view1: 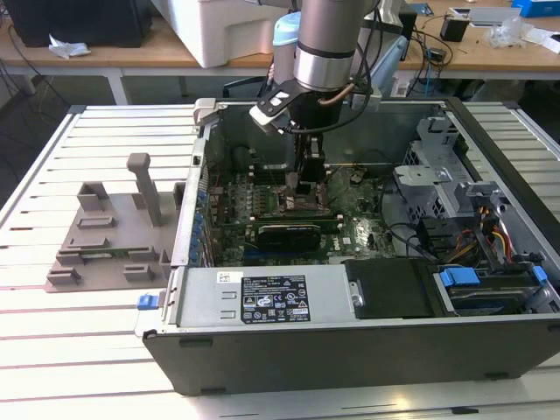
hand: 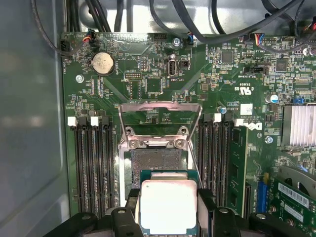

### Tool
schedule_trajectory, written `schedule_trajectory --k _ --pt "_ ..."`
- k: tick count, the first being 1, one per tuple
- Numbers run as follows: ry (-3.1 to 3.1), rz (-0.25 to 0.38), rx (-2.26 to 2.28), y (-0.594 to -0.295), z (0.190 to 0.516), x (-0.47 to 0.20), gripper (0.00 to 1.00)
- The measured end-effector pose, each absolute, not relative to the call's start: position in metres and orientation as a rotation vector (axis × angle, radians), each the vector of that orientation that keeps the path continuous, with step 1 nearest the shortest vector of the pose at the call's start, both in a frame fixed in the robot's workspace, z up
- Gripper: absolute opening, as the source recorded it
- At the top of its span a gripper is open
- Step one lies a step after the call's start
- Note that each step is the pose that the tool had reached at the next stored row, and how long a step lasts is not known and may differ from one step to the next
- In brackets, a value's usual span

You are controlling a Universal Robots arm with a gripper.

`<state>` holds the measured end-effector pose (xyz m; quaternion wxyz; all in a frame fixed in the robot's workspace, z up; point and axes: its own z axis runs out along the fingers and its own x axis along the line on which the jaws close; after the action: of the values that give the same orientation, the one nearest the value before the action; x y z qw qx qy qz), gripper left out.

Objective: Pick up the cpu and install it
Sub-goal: 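Place the cpu into insertion slot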

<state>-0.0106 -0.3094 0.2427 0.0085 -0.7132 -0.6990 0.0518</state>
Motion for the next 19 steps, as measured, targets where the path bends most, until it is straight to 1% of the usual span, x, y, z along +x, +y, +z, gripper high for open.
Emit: schedule_trajectory --k 19 --pt "-2.184 0.162 -2.228 -0.309 0.229 -0.009 0.55"
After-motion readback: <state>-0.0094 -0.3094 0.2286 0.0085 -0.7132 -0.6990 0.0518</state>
